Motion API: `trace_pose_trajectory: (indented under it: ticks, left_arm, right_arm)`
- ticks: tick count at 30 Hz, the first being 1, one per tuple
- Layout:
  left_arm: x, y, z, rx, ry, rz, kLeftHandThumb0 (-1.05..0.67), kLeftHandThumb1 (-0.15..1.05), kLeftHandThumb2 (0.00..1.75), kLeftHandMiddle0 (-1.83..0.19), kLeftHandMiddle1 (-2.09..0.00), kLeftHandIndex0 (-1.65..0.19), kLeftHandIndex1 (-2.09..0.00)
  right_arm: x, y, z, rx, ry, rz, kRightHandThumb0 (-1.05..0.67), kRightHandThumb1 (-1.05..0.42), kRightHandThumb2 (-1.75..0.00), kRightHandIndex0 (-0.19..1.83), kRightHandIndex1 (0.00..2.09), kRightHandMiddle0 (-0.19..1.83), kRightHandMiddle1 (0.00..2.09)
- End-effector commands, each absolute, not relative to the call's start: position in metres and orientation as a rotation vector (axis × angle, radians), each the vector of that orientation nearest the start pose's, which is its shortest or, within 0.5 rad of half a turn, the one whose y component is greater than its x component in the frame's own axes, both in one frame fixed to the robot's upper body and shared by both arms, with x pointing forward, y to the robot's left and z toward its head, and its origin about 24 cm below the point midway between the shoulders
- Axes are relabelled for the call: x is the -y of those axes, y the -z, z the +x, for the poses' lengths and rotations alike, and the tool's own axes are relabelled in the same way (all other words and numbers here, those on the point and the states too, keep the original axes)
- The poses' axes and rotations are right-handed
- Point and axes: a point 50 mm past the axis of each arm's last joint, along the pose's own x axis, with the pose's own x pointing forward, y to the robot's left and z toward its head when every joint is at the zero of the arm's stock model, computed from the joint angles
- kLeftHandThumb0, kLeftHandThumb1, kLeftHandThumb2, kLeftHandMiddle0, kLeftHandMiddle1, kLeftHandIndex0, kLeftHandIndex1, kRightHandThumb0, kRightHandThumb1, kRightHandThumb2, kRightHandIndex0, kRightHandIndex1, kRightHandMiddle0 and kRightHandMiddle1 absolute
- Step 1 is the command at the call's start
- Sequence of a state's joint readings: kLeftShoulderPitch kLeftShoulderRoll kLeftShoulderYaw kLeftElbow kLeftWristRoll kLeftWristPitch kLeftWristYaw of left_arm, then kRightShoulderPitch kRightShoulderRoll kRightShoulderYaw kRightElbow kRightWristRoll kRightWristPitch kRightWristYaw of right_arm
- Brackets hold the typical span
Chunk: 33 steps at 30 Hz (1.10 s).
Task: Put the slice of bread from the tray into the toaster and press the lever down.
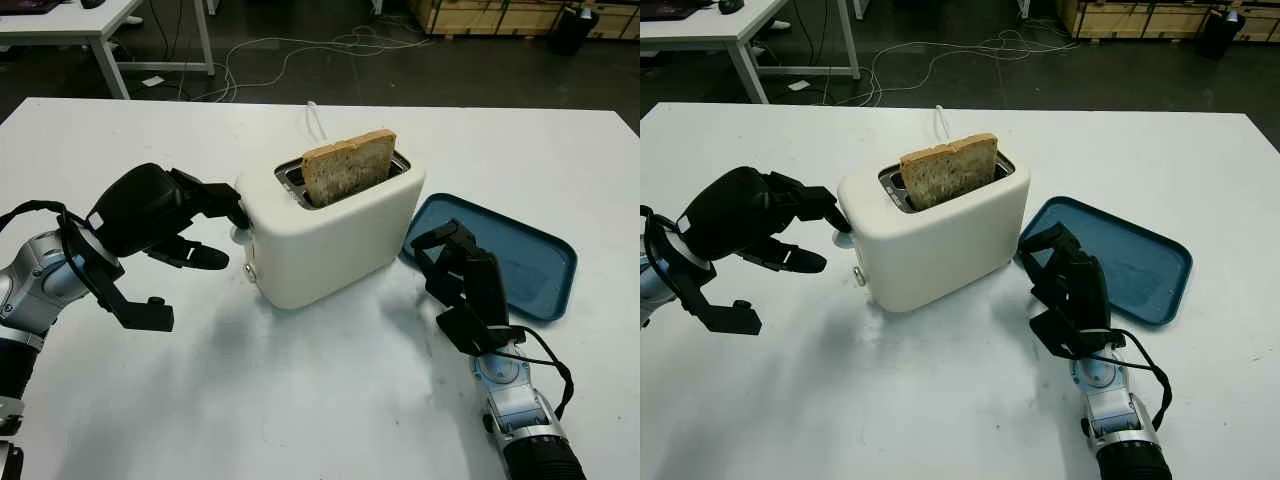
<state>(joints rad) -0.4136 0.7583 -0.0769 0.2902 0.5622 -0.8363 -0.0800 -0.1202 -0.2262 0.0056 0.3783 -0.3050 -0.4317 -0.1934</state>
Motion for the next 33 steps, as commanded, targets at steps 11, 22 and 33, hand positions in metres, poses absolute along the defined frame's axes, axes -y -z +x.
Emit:
trace_pose_trajectory:
  ticks: [11,22,33]
  left_arm:
    - [-0.208,-0.155,0.286,0.733,0.543,1.302,-0.9,0.92,0.56,-0.98,-1.75,-0.57,-0.85]
    - [-0.197,-0.109,0.289,0.525,0.673,1.197,-0.9,0.92,0.37,-1.03,-1.59,-0.77,-0.55]
    - [-0.179,0.025,0.259,0.136,0.66,1.077,-0.91,0.92,0.16,-1.18,-1.34,-1.09,-0.17]
  right_arm:
    - [0.192,-0.036,0.269,0.226,0.059,-0.486,-0.45,-0.92,-0.46,0.87,1.75,0.54,1.75]
    - [0.192,-0.036,0.269,0.227,0.055,-0.488,-0.45,-0.92,-0.47,0.87,1.75,0.54,1.75]
    - [0.196,-0.039,0.27,0.228,0.055,-0.499,-0.43,-0.92,-0.47,0.87,1.75,0.53,1.75]
